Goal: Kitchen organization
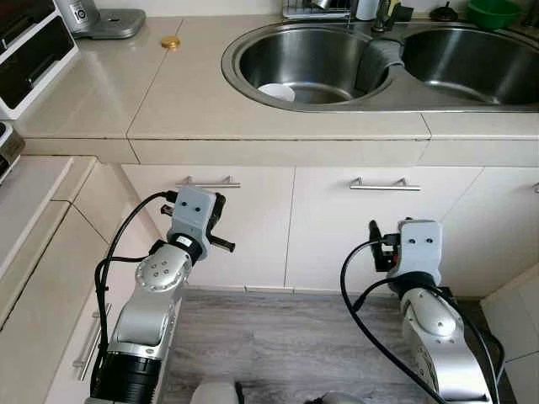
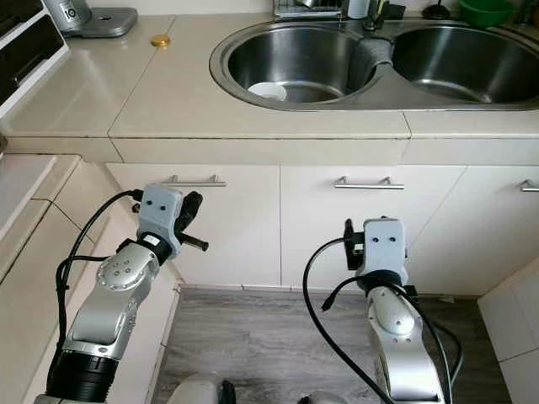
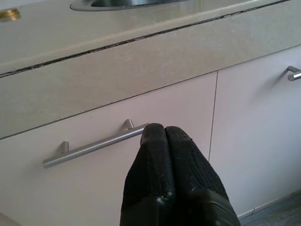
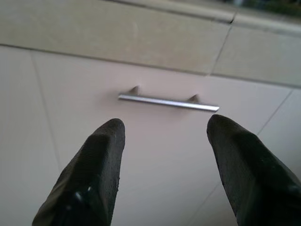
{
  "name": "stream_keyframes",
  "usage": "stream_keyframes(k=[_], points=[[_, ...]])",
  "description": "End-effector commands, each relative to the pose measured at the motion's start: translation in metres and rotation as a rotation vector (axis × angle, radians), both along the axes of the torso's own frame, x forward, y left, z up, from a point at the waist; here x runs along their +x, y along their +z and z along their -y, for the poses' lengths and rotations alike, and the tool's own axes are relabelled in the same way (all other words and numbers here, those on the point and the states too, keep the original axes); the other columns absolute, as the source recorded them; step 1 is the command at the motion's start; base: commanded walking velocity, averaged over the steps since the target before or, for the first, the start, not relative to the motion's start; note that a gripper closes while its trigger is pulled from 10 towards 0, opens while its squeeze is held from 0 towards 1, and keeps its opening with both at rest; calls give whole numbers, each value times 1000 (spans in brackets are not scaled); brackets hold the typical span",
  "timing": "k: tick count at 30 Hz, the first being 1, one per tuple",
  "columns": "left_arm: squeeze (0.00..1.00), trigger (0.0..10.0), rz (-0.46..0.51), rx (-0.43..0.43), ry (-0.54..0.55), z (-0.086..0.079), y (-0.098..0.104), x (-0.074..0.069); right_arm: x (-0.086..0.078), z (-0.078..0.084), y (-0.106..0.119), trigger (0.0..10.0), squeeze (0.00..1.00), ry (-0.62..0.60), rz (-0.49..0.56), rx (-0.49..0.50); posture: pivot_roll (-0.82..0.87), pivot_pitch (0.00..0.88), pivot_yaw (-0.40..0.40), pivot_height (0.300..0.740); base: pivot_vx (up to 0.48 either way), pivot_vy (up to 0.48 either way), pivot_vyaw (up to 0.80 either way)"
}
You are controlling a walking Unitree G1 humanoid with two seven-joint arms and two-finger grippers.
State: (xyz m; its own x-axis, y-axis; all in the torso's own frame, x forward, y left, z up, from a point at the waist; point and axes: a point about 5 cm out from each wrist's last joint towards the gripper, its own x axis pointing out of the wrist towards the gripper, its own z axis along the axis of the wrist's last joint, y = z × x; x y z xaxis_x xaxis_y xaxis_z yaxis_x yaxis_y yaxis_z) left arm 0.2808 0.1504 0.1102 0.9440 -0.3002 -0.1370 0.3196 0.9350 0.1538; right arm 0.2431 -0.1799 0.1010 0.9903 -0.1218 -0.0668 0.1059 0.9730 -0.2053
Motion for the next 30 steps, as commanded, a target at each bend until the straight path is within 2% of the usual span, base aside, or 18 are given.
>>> stream_keyframes(k=[1, 10, 13, 17, 21, 26, 28, 30], points=[[0, 10000, 15, -2, -3, -1, 5, -1, 1, -1, 7, 10000, 0, 0, 38, -20, 132, 0, 18, 740, 0, 0, 0], [0, 10000, 51, -6, -45, 8, 9, -5, 1, -1, 11, 10000, 0, 21, 72, -163, 125, 0, 20, 740, 0, 0, 0], [0, 10000, 91, 4, -83, 15, 12, -5, 1, 3, 10, 10000, 0, 15, 73, -222, 120, 0, 24, 740, 0, 0, 0], [0, 10000, 118, 13, -76, 19, 12, -1, 5, 7, 12, 10000, 0, 6, 90, -286, 109, 0, 29, 740, 0, 0, 0], [0, 10000, 144, 10, -73, 22, 14, 2, 11, 6, 15, 10000, 0, 4, 106, -288, 107, 0, 31, 740, 0, 0, 0], [0, 10000, 154, 5, -69, 27, 10, 2, 16, -3, 12, 10000, 0, 21, 115, -272, 105, 0, 29, 740, 0, 0, 0], [0, 10000, 165, 23, -49, 26, 9, 1, 17, -6, 12, 10000, 0, 29, 118, -274, 101, 0, 28, 740, 0, 0, 0], [0, 10000, 216, 71, 24, 22, 9, 0, 19, -11, 13, 10000, 0, 45, 131, -275, 93, 0, 28, 740, 0, 0, 0]])
